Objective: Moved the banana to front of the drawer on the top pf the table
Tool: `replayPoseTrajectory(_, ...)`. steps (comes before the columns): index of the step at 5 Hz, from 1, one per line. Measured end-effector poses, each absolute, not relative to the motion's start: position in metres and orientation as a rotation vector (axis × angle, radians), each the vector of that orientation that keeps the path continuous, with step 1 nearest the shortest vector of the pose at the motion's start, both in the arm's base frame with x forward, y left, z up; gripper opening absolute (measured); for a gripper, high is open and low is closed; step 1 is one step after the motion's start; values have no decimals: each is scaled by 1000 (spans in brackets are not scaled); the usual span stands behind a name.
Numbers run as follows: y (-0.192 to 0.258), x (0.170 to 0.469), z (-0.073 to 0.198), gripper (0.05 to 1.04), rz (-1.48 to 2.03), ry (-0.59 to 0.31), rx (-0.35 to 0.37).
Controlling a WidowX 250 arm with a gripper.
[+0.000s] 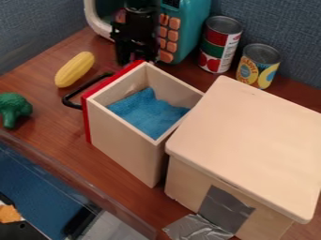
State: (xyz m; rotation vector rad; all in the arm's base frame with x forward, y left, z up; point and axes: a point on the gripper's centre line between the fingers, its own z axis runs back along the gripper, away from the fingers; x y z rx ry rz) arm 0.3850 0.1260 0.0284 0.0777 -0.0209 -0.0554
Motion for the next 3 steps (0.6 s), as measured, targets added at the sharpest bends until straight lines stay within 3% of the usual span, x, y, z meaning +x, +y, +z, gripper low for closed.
replayPoseTrajectory(1,128,378,34,988,-83,-15,100)
replayPoseTrajectory(3,122,364,107,999,-155,-91,144)
